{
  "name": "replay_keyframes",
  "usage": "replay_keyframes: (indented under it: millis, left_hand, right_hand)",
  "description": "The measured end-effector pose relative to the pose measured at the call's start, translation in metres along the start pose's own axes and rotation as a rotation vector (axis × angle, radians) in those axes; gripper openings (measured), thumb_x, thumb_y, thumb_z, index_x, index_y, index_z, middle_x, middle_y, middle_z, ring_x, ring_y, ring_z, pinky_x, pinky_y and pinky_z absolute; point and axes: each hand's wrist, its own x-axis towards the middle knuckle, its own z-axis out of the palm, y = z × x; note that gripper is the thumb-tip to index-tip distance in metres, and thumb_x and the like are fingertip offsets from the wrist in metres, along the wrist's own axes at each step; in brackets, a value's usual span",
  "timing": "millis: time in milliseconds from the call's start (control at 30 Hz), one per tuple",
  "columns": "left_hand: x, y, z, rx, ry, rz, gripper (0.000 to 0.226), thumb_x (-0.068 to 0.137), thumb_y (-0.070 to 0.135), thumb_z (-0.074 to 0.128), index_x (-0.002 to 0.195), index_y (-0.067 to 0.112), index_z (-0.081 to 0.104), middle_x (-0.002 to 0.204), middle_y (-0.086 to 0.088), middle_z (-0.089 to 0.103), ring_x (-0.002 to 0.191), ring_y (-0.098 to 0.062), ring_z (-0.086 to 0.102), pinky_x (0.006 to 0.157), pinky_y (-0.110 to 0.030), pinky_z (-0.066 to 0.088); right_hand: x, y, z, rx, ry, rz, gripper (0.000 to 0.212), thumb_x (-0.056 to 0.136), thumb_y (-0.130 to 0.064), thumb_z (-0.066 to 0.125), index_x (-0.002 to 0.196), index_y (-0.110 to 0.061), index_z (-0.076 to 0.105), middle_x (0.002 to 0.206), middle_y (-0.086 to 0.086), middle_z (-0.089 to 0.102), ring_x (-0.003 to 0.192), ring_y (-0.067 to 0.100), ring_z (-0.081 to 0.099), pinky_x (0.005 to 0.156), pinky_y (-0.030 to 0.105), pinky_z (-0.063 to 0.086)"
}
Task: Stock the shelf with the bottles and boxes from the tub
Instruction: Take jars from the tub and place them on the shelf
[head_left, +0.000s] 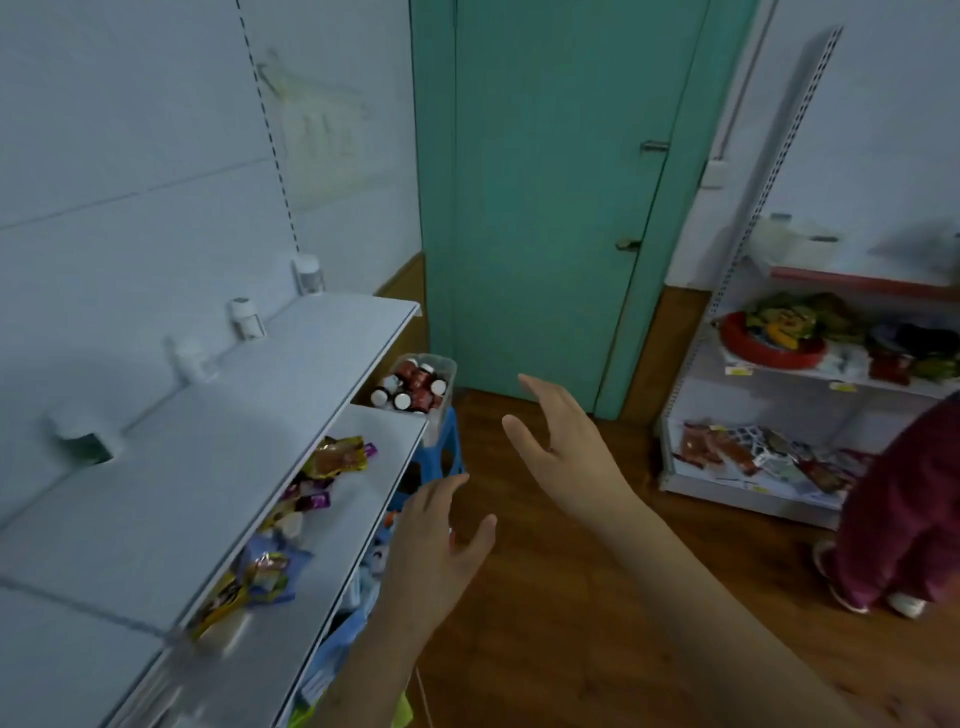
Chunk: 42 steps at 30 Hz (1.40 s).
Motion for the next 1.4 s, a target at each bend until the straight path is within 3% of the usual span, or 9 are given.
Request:
replay_keyframes:
  millis: [67,167,433,667,800,967,1067,1167,1400]
  left_hand:
    - [0.045,-0.009,0.001,0.001,-0.014,-0.003,0.065,0.086,0.064,0.05,0.143,0.035,0.037,0.137,0.013,0.041,0.122,0.0,0.037,0.103,-0.028,0.042]
    - [0.11,-0.022,0.001,-0.016,-0.041,0.003,0.073,0.079,0.078,0.039,0.141,0.038,0.036,0.136,0.007,0.046,0.121,-0.008,0.046,0.098,-0.037,0.051]
    - [0.247,-0.046,0.032,0.002,-0.09,-0.001,0.063,0.089,0.058,0.052,0.144,0.03,0.039,0.142,0.007,0.045,0.129,-0.008,0.039,0.107,-0.029,0.038]
    - [0.348,-0.081,0.077,-0.002,-0.118,-0.071,0.065,0.086,0.063,0.053,0.142,0.031,0.041,0.137,0.007,0.046,0.127,-0.011,0.043,0.105,-0.038,0.043]
    - [0.423,-0.103,0.109,0.012,-0.105,-0.116,0.068,0.082,0.07,0.049,0.137,0.03,0.046,0.132,0.008,0.05,0.119,-0.007,0.048,0.099,-0.033,0.047]
    - [0.525,-0.113,0.14,0.013,-0.034,-0.269,0.052,0.089,0.044,0.064,0.133,0.02,0.049,0.119,0.005,0.051,0.108,-0.01,0.05,0.092,-0.03,0.049]
    - [0.576,-0.123,0.153,0.051,-0.057,-0.331,0.05,0.089,0.048,0.061,0.132,0.024,0.049,0.118,0.006,0.052,0.106,-0.008,0.051,0.088,-0.024,0.047]
    - [0.617,-0.141,0.161,0.069,-0.04,-0.428,0.049,0.088,0.051,0.061,0.13,0.031,0.047,0.117,0.014,0.049,0.108,-0.003,0.049,0.086,-0.016,0.039]
    - [0.676,-0.205,0.176,0.007,0.059,-0.678,0.053,0.09,0.042,0.065,0.136,0.025,0.045,0.123,0.013,0.039,0.118,-0.007,0.044,0.095,-0.021,0.036]
  right_hand:
    - [0.046,0.008,0.003,-0.01,-0.001,0.012,0.06,0.1,-0.051,0.044,0.152,-0.026,0.029,0.154,-0.007,0.036,0.14,0.008,0.033,0.108,0.022,0.029]
    - [0.11,0.02,0.006,0.012,0.001,0.054,0.059,0.1,-0.051,0.043,0.152,-0.027,0.029,0.153,-0.008,0.036,0.14,0.007,0.033,0.107,0.021,0.03]
    - [0.22,0.088,0.019,0.026,0.014,0.141,0.061,0.099,-0.054,0.042,0.151,-0.024,0.032,0.152,-0.007,0.039,0.139,0.007,0.034,0.109,0.026,0.033]
    - [0.33,0.162,0.043,0.086,-0.01,0.142,0.059,0.1,-0.049,0.043,0.15,-0.02,0.035,0.149,-0.006,0.043,0.138,0.008,0.036,0.113,0.028,0.032]
    - [0.416,0.213,0.059,0.12,-0.036,0.087,0.058,0.1,-0.046,0.045,0.149,-0.018,0.037,0.147,-0.004,0.045,0.136,0.008,0.038,0.11,0.026,0.033]
    - [0.537,0.27,0.076,0.182,-0.13,0.018,0.055,0.1,-0.045,0.046,0.149,-0.019,0.037,0.146,-0.003,0.045,0.135,0.01,0.04,0.11,0.026,0.033]
    - [0.604,0.295,0.088,0.212,-0.199,-0.023,0.056,0.1,-0.047,0.045,0.149,-0.019,0.037,0.147,-0.001,0.045,0.135,0.012,0.041,0.112,0.03,0.034]
    - [0.665,0.311,0.11,0.239,-0.251,-0.063,0.055,0.1,-0.045,0.045,0.148,-0.018,0.039,0.146,-0.002,0.046,0.133,0.009,0.042,0.107,0.022,0.031]
    - [0.761,0.318,0.197,0.285,-0.45,-0.164,0.055,0.1,-0.046,0.047,0.148,-0.02,0.038,0.148,-0.004,0.043,0.133,0.007,0.041,0.112,0.031,0.036]
